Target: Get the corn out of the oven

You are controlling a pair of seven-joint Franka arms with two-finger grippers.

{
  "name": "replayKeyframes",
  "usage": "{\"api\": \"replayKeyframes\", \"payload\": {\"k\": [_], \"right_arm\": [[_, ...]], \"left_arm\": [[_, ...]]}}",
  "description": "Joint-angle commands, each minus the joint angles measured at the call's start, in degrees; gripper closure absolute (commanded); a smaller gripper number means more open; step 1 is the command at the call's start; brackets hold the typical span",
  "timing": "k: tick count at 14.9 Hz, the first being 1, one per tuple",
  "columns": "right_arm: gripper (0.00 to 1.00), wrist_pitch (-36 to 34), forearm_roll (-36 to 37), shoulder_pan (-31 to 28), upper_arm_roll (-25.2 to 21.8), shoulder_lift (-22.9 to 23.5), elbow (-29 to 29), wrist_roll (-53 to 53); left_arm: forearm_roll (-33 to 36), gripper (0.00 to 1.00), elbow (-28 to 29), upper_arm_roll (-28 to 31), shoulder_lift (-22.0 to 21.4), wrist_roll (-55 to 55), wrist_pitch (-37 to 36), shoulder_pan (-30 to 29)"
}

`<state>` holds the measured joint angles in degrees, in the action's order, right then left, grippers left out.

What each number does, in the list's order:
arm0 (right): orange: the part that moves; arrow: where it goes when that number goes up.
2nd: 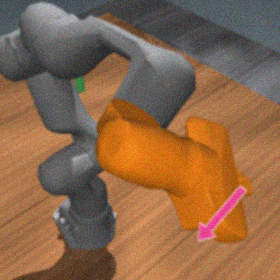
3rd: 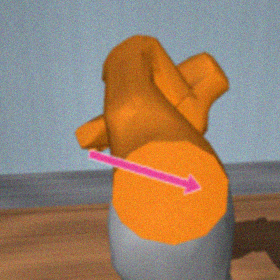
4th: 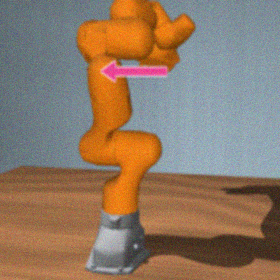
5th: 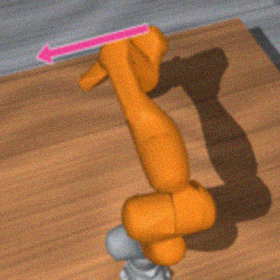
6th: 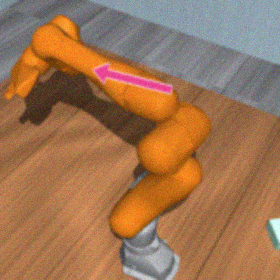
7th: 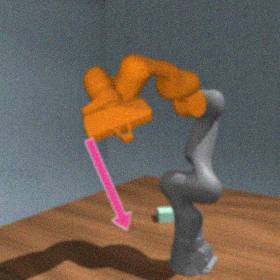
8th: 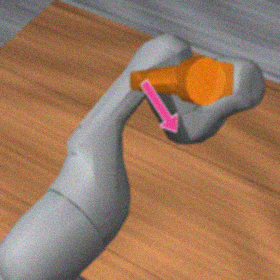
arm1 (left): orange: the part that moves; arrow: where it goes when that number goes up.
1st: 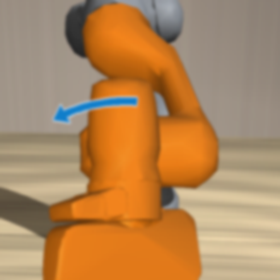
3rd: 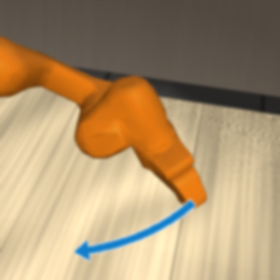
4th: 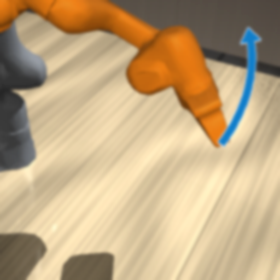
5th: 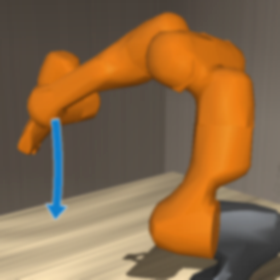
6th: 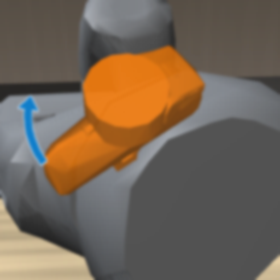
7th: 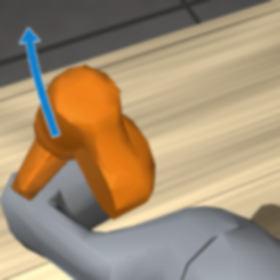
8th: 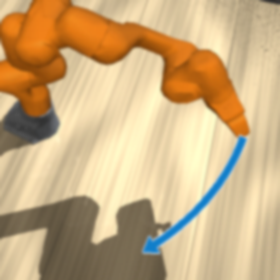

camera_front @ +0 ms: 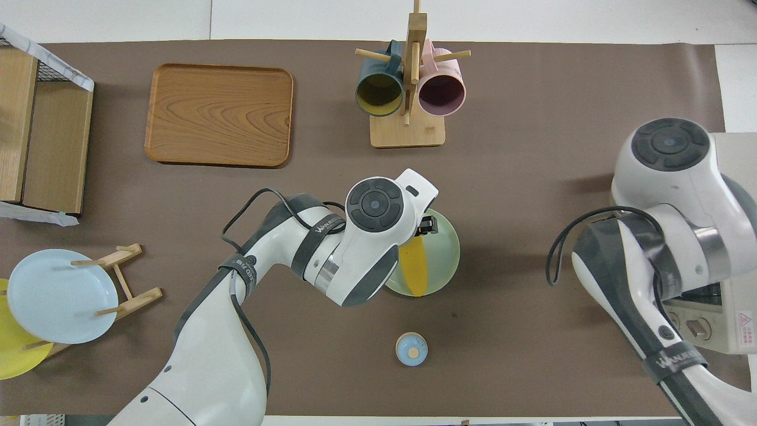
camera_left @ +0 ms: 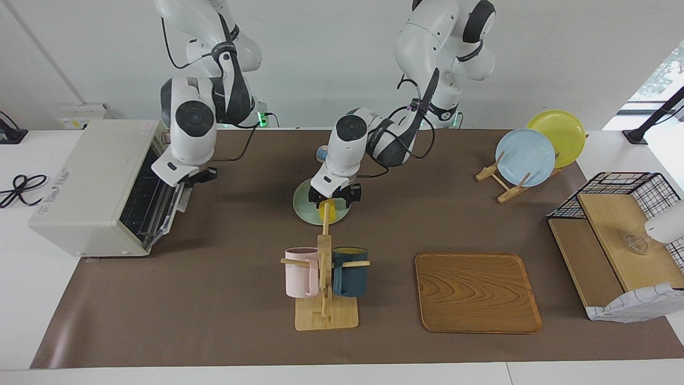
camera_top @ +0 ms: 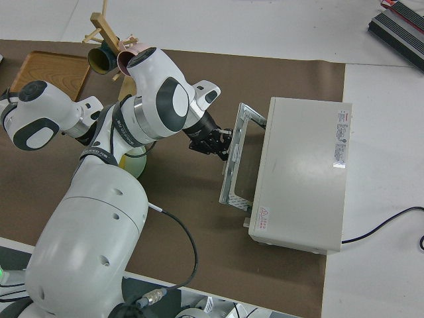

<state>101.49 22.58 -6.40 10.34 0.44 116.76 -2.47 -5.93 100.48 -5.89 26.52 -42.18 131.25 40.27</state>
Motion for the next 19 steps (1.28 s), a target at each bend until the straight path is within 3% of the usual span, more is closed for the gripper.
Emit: {"api": "replayKeyframes", "payload": {"k": [1,3,4,7,8,12,15,19], "right_arm": [[1.0,2.05,2.47,-4.67,-1.02,1.41,1.01,4.31],[1.0,1.7,2.38,-5.11,-1.11,1.41,1.01,5.54],[1.0,1.43,2.38,-5.73,-1.11,1.32,1.01,6.24],[1.0,1.26,2.21,-7.22,-1.11,0.44,1.01,9.76],[1.0,1.25,1.69,-7.49,-1.11,0.09,1.01,10.9],[1.0,0.73,-0.16,-9.16,-1.55,-1.67,0.75,14.68],[1.0,-4.97,-7.43,-9.51,-1.64,-1.5,-5.47,14.34],[1.0,-11.3,-11.05,-9.34,-1.55,-2.37,-11.55,14.25]], "left_arm": [[1.01,0.0,1.57,0.7,-0.6,-2.12,2.52,1.04],[1.01,0.0,1.57,0.7,-0.6,-2.12,2.44,1.12],[1.01,0.09,1.57,0.7,-0.6,-2.21,2.35,1.38],[1.01,0.83,1.65,0.7,-0.68,-3.78,1.91,1.47],[1.01,1.0,1.48,0.7,-0.68,-4.57,1.73,1.56],[0.92,1.0,-2.2,0.88,-0.6,-6.07,-1.41,0.87],[1.19,1.0,-10.01,4.47,-0.68,-4.15,-9.66,-2.47],[1.01,1.0,-19.33,4.75,1.15,8.74,-18.38,-13.53]]}}
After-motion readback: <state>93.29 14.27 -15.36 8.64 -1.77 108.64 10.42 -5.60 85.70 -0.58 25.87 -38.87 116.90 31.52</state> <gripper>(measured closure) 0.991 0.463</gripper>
